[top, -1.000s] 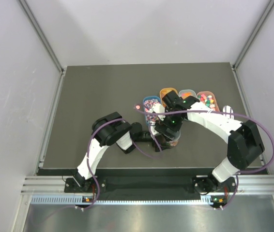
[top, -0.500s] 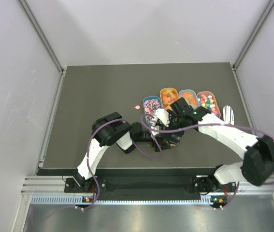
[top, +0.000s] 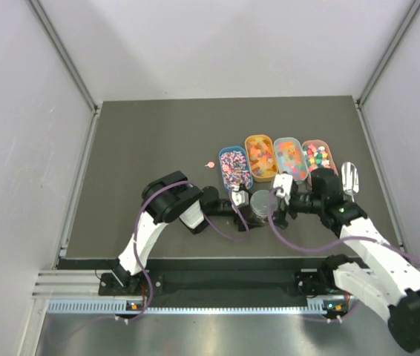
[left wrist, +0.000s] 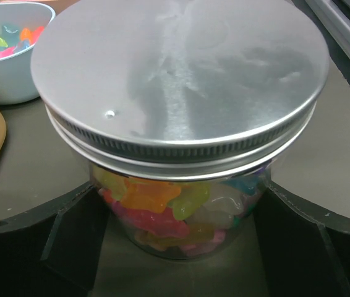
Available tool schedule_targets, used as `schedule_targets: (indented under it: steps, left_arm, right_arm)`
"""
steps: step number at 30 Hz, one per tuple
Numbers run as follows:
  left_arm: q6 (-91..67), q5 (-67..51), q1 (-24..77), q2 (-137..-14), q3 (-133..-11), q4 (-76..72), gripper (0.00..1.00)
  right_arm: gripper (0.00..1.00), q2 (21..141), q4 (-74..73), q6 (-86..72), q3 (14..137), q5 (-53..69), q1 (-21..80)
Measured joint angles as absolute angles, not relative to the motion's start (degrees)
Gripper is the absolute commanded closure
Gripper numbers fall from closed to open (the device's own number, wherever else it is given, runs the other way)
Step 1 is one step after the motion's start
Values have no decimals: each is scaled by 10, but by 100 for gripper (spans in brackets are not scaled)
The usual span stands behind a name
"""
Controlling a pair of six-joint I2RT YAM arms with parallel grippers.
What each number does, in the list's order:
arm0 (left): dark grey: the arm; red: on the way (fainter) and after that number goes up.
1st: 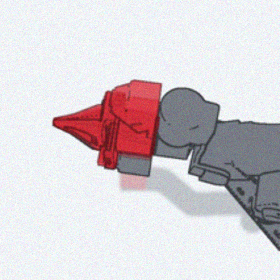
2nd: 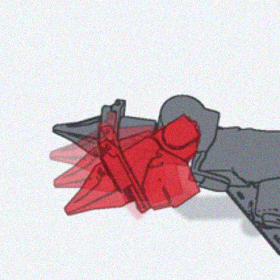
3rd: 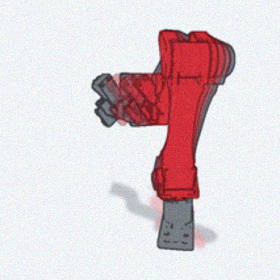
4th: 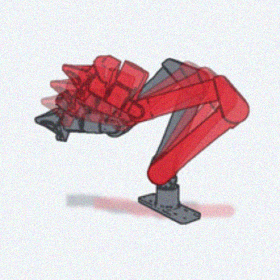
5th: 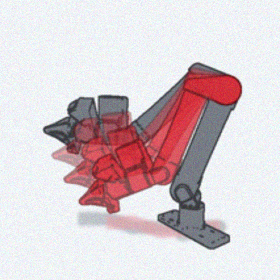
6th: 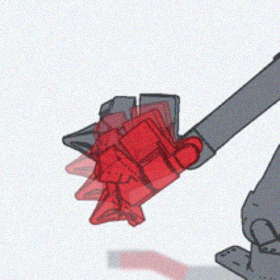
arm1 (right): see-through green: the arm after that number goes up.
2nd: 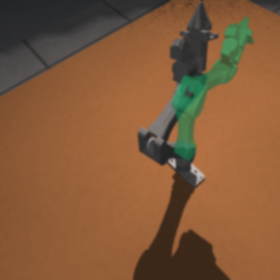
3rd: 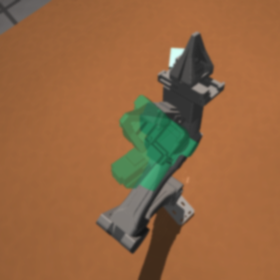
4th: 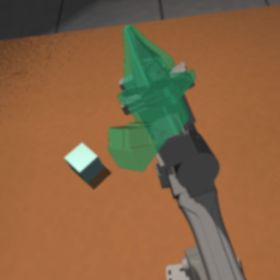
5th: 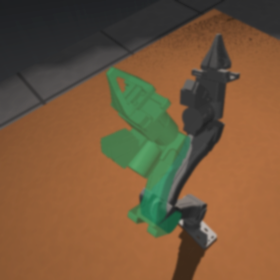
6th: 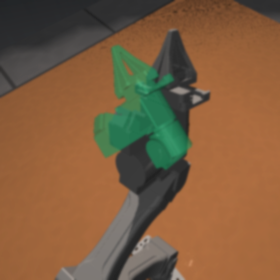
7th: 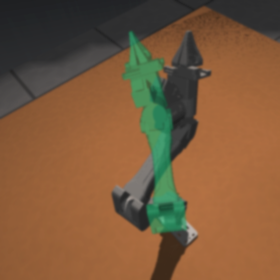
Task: Pack the candies
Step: Screw the bottle lid onto the packing bottle.
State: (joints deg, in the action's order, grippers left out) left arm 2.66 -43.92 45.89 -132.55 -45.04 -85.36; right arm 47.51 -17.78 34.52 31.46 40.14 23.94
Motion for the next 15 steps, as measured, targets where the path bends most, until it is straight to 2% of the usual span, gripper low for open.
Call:
schedule_targets:
  steps: [2,5,11,15]
  left_arm:
    - [26,-442,458,-1327,-454,-853,100]
    - [25,-444,458,-1327,-457,-853,100]
    - [26,-449,456,-1329,-461,-851,100]
    - [27,-451,456,-1329,-462,-850,100]
  right_arm:
    - [0,504,-202,378,322,436,189]
    - [0,597,-369,541,429,464,142]
    - [0,808,-636,838,734,452,137]
    - [0,839,-691,933,805,418,152]
